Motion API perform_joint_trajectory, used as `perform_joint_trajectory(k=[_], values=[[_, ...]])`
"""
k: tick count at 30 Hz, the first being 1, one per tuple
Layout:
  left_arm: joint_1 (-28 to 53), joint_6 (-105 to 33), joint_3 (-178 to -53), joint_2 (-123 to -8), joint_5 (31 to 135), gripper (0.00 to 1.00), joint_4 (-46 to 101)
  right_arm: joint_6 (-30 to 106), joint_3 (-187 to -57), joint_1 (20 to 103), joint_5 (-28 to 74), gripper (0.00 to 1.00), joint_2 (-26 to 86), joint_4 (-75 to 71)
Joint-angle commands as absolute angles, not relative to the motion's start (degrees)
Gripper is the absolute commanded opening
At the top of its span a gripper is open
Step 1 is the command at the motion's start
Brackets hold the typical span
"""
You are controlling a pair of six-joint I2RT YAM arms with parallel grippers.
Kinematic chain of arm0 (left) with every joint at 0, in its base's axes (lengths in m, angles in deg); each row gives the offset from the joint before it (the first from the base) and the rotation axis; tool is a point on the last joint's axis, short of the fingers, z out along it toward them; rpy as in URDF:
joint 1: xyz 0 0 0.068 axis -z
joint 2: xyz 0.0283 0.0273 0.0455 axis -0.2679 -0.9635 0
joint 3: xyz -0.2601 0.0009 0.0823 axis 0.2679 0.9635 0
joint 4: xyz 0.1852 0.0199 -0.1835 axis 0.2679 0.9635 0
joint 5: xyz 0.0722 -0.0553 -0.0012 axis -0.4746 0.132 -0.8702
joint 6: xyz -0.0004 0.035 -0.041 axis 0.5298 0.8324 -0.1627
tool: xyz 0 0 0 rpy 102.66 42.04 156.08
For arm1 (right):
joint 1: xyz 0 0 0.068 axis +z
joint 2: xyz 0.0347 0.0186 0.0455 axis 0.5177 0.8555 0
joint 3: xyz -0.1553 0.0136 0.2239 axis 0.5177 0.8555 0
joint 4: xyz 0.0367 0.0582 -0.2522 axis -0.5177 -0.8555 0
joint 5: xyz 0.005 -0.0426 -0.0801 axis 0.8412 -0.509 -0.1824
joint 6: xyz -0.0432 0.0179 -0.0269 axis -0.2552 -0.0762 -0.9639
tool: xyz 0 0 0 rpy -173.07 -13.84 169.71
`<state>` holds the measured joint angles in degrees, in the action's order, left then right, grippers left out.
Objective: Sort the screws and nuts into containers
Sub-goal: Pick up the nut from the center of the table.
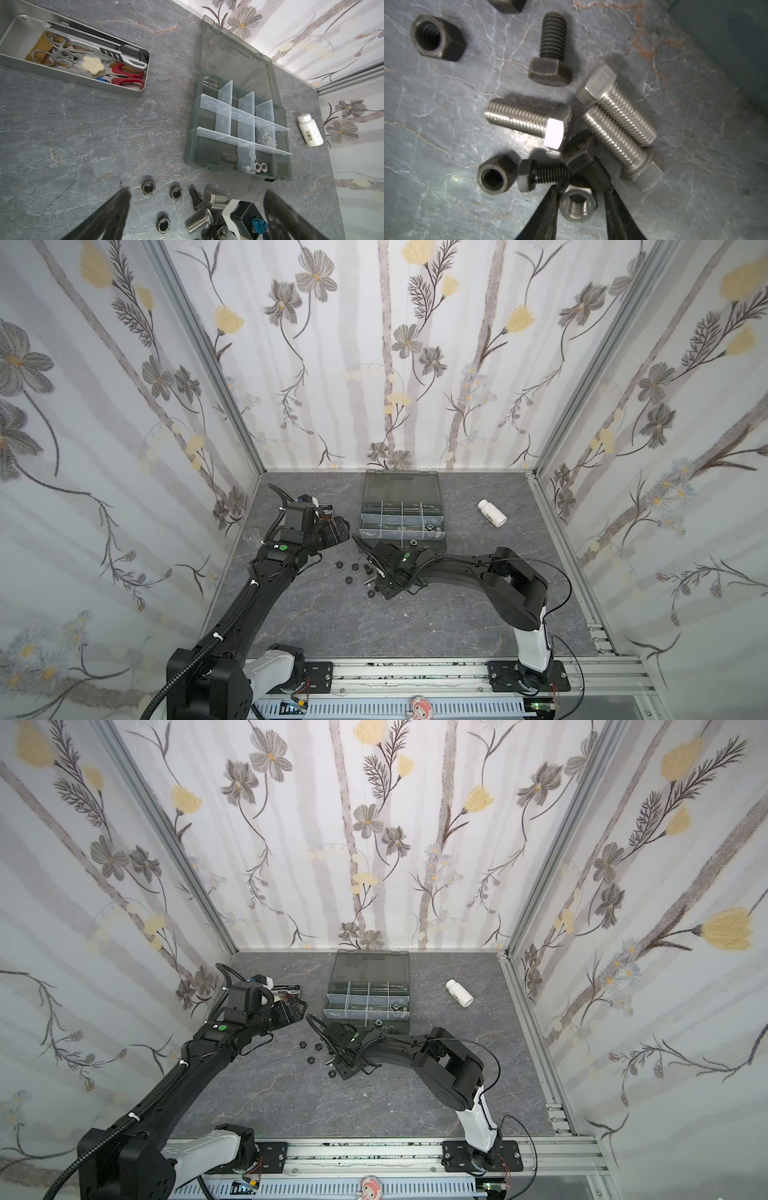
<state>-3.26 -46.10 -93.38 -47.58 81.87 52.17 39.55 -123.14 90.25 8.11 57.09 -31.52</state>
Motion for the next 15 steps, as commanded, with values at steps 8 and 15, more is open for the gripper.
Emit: perform_joint_trajectory(k=[8,15], values=[[-3.3,-46.1,-93.2,-47.5,81.8,1.0,50.7,39.0,-123.6,90.3,8.9,0.27,57.2,-32.3],[-3.3,-46.0,-93.2,-47.3,81.4,1.0,50.8,39.3,-123.6,90.3,8.0,0.25,55.0,-32.9]])
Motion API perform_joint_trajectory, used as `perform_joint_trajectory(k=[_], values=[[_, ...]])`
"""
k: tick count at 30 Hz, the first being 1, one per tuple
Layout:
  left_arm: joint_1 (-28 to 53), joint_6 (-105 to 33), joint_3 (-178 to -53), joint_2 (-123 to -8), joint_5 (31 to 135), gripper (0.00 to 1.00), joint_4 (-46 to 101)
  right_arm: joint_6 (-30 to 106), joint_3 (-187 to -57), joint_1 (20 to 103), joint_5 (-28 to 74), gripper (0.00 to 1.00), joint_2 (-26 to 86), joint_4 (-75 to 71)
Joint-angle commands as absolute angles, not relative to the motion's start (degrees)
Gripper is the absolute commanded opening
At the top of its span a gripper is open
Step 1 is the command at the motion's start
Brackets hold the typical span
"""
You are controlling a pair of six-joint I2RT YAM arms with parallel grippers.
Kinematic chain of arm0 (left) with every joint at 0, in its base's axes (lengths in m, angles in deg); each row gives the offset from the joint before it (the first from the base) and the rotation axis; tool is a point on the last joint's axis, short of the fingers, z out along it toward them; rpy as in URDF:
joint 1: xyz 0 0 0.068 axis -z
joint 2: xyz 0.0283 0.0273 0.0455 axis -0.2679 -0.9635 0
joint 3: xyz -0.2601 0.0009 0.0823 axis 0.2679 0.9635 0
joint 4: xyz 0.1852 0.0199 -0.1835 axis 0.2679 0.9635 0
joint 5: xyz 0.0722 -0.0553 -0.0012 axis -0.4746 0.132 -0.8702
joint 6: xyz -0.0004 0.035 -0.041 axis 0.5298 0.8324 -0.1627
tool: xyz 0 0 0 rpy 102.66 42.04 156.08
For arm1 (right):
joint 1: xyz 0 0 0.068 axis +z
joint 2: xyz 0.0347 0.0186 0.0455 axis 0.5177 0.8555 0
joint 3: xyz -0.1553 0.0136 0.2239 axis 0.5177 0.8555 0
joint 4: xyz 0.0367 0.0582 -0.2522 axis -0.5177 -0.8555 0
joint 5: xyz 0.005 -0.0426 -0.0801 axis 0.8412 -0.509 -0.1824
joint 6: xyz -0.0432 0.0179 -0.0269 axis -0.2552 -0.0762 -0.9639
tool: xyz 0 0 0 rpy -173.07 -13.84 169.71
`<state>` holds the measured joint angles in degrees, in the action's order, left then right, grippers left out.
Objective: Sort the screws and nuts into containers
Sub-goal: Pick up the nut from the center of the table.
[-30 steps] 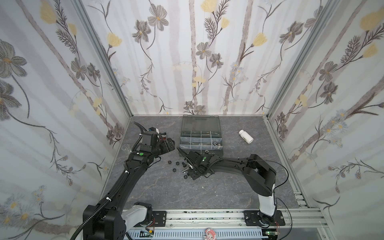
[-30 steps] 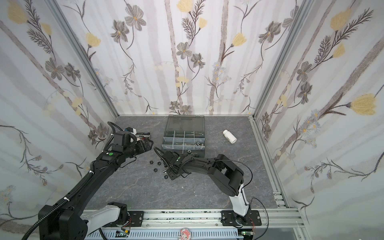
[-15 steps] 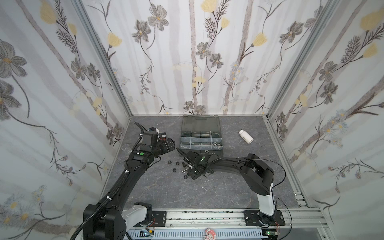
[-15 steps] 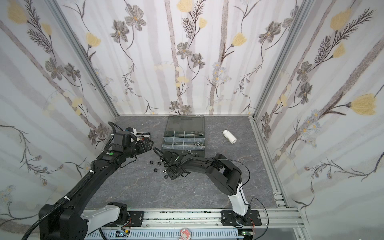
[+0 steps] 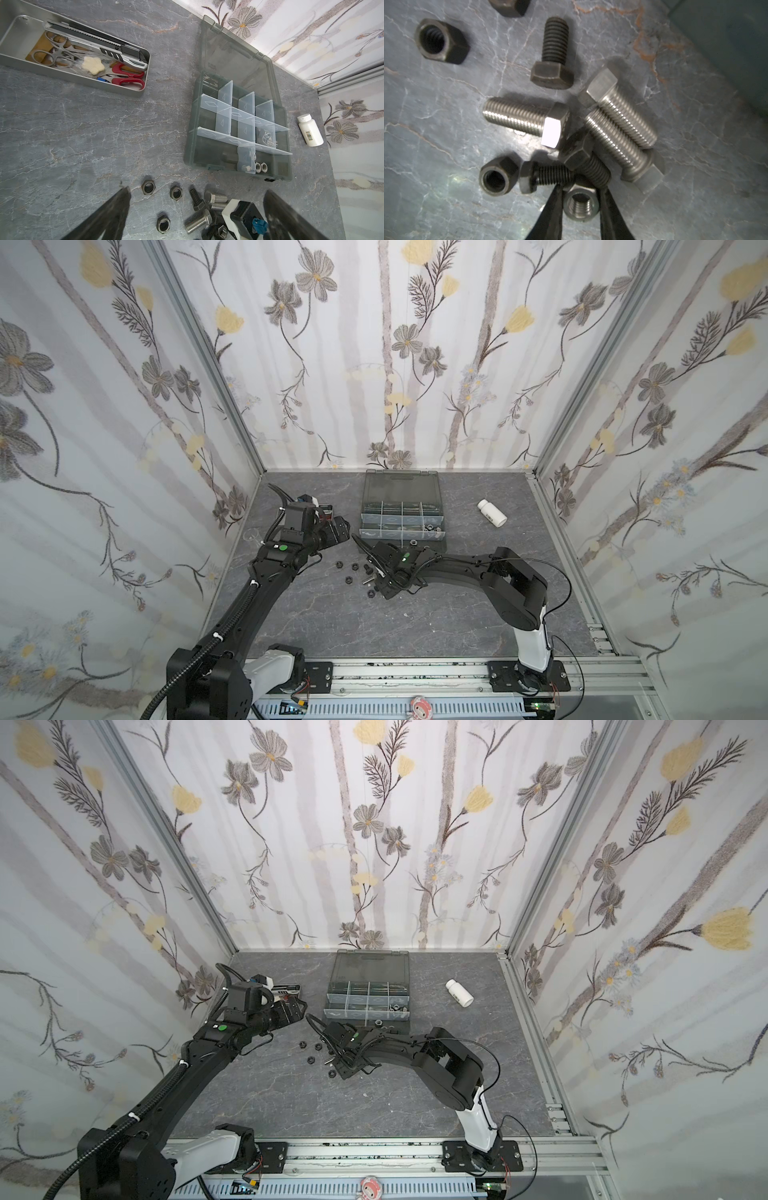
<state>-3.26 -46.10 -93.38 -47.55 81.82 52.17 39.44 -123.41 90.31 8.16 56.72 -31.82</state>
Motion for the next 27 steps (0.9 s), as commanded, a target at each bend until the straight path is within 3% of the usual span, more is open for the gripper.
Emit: perform_joint_trajectory(k=[1,13,27], values=[[-3.3,-46.0,-93.2,-47.2,81.3,1.0,50.7,39.4,-123.6,90.2,7.9,0.25,54.4,-32.9],[-3.3,-46.8,-93.9,-45.7,83.4,1.0,50.5,39.4,-120.0,88.0,6.5,0.25,46.1,-33.2],[-2.7,-44.8,-94.9,-47.1,84.7,1.0,52.3,35.9,-118.0,76.4,7.8,0.25,39.8,-32.7]])
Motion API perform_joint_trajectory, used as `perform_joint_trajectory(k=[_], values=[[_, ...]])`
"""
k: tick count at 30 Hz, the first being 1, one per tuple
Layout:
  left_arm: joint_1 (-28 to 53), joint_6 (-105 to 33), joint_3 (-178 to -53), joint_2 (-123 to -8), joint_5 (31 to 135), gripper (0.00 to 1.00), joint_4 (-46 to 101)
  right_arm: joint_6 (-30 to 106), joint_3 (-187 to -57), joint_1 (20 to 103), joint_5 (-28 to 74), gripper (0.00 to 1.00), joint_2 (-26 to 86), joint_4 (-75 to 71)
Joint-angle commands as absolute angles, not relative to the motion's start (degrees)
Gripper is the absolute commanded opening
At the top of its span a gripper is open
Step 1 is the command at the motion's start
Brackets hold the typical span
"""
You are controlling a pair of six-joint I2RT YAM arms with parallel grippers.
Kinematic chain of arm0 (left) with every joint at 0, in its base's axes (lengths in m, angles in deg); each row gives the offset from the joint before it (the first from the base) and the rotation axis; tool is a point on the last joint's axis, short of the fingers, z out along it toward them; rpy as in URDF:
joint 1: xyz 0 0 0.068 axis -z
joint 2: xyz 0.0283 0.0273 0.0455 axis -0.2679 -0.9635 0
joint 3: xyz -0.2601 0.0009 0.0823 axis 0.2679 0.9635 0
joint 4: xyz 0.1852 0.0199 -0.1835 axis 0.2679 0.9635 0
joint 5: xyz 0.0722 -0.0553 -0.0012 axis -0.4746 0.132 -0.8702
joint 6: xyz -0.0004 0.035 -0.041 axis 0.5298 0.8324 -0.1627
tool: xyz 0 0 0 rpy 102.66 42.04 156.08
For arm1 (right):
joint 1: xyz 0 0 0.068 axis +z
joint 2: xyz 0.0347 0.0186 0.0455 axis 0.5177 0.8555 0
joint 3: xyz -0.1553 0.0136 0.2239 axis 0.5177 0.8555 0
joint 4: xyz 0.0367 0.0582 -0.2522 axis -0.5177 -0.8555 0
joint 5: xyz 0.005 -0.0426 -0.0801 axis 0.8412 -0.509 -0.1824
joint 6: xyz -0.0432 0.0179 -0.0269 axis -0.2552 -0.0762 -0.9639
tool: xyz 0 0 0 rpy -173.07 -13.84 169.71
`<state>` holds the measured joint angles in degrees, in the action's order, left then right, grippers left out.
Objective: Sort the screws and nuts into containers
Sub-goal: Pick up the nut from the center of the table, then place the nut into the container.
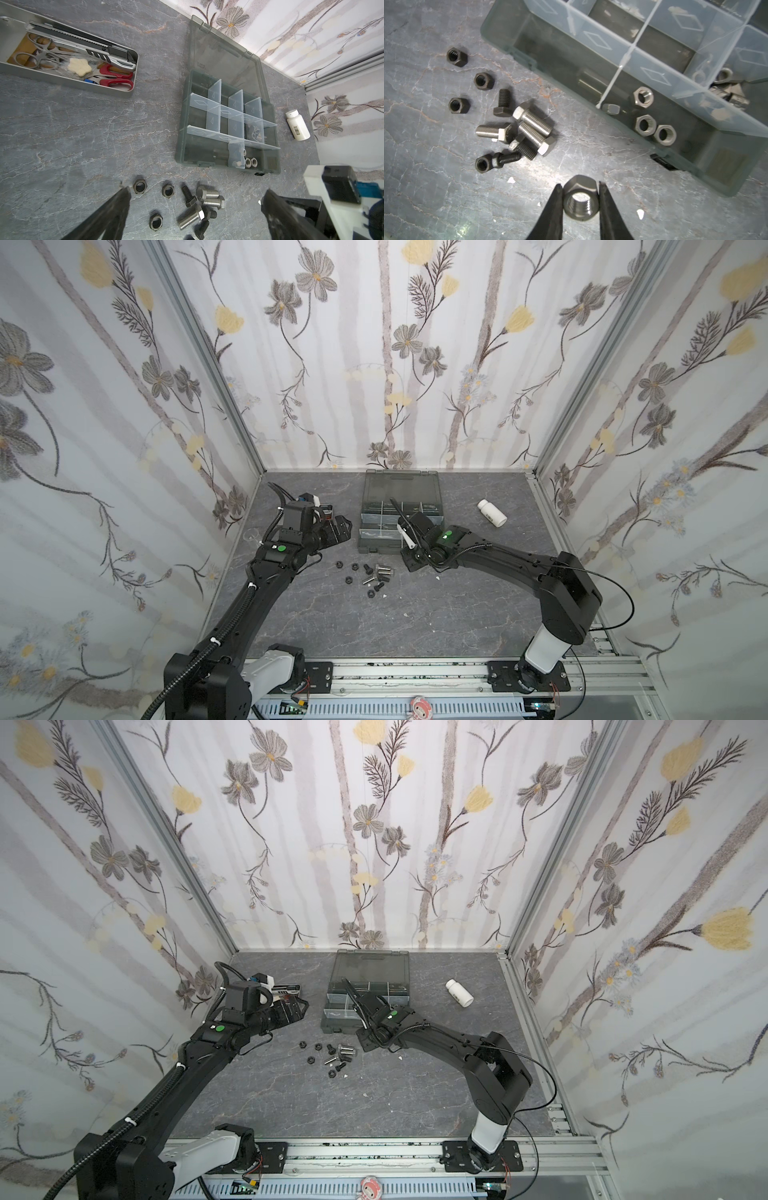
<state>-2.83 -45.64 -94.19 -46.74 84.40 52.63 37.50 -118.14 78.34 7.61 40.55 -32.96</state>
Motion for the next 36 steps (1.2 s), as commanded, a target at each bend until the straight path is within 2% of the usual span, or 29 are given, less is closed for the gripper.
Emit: perform_joint_trajectory(k=[1,12,27,33,36], values=[[-2.7,-44.8,-95.0,-47.3,84.8,1.0,52.2,35.6,-118.0,75.7,8.1,0.26,39.7,-32.6],[-2.5,-45.9,-93.7,-50.9,86.9,1.0,48.4,33.9,-118.4,68.7,10.3,0.26,42.2,-29.3],[-2.4,-43.1,-93.7,-52.7,83.4,1.0,50.6,33.9,-120.5,65.1,12.6,0.28,47.6,-25.1],[-1.9,-41.6,-94.5,-53.2,82.7,1.0,52.1,34.0,-119.9,64.5,13.0,0.43,47.1,-24.2],[-1.7,-41.6,-94.4,-53.3,81.6,0.96,52.9,34.0,-119.6,64.4,13.3,0.49,46.6,-23.6]])
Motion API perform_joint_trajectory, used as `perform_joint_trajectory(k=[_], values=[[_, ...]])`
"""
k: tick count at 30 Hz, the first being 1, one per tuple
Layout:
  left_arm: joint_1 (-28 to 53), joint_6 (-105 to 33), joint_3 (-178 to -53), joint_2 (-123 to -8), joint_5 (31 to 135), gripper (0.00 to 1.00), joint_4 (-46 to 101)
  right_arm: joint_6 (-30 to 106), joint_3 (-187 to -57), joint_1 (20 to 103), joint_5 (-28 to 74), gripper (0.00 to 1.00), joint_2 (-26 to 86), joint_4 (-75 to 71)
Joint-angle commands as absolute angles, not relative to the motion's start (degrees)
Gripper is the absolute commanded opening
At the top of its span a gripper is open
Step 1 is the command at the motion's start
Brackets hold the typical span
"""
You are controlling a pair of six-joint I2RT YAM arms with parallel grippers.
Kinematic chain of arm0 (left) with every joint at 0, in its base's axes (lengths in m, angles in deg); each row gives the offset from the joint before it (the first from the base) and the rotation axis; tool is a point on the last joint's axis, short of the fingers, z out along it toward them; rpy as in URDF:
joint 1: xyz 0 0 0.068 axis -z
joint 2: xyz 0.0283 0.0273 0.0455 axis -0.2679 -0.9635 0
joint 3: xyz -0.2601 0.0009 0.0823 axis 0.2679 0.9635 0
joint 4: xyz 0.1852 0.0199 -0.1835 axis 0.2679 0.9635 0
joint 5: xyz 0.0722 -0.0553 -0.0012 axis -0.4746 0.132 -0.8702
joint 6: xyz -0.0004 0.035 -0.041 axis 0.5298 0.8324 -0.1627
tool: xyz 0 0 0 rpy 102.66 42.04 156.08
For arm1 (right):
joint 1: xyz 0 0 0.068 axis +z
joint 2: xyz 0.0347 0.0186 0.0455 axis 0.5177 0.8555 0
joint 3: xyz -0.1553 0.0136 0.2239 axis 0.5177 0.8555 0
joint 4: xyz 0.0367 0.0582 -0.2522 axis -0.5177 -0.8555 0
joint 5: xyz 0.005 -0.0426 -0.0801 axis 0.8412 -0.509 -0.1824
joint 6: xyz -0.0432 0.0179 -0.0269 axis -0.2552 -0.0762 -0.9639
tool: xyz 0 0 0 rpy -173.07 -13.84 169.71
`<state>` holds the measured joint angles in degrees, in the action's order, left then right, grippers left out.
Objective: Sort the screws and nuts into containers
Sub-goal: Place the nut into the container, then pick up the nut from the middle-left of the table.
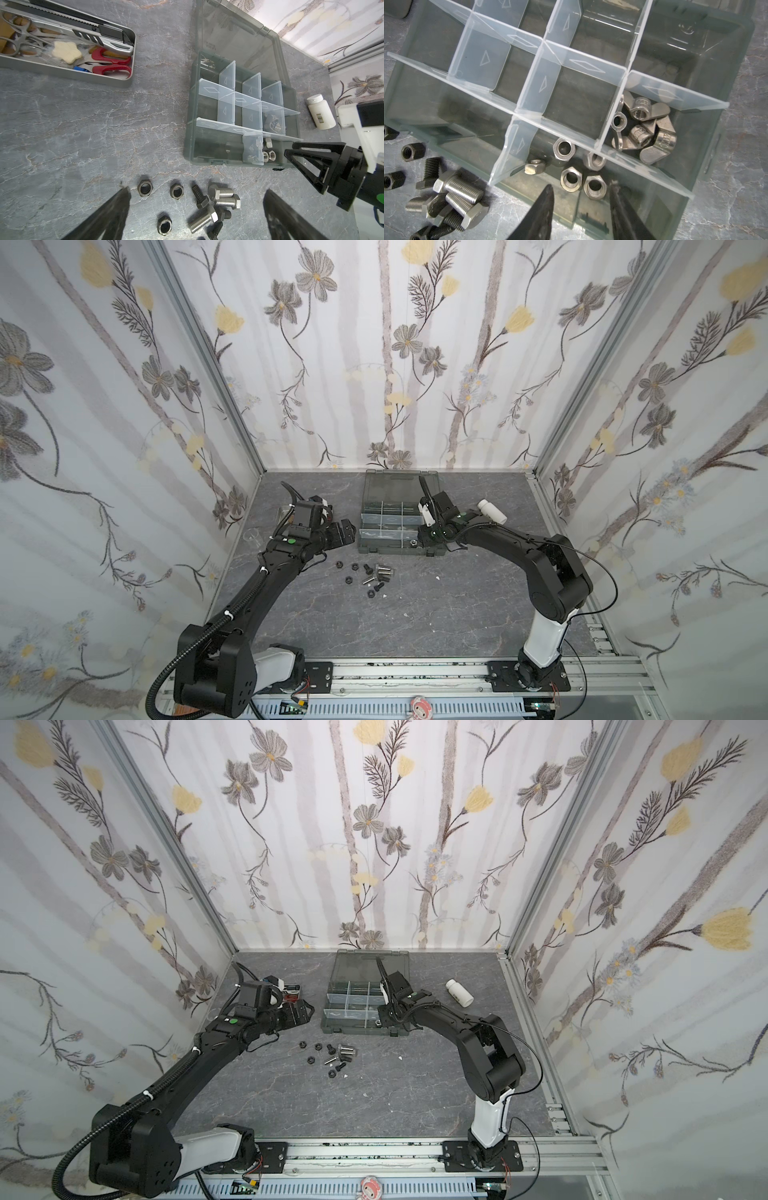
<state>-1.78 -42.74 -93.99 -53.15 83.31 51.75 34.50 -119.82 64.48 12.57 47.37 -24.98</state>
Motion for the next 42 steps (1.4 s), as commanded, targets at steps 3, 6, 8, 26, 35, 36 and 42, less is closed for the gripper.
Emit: perform_joint_trajectory(k=[3,6,8,26,35,36,42], values=[[-1.7,-41.7,-94.4,-53.4,79.8,0.91,54.6,34.3,-119.1,64.2,14.0,0.52,45.4,-22.9],[-1.7,-41.9,-94.4,-53.6,78.4,0.86,56.7,34.8,-117.5,64.3,14.4,0.54,42.9,-21.6],[-1.6,-41.8,-94.6,-53.7,76.9,0.84,58.4,35.1,-116.1,64.3,14.5,0.54,40.7,-20.5],[2.0,-42.8,-97.7,-55.6,67.1,0.72,70.1,36.9,-96.6,64.5,18.2,1.0,11.2,-7.3],[3.0,-43.6,-97.8,-60.2,66.1,0.61,70.2,38.2,-89.1,64.3,16.3,1.0,2.5,-1.9],[3.0,-43.7,-97.9,-61.0,66.1,0.6,70.1,38.2,-87.1,64.4,16.2,1.0,2.2,-1.6],[3.7,-44.4,-98.4,-65.7,66.1,0.5,68.3,38.2,-85.7,64.3,15.2,1.0,1.5,-1.3]])
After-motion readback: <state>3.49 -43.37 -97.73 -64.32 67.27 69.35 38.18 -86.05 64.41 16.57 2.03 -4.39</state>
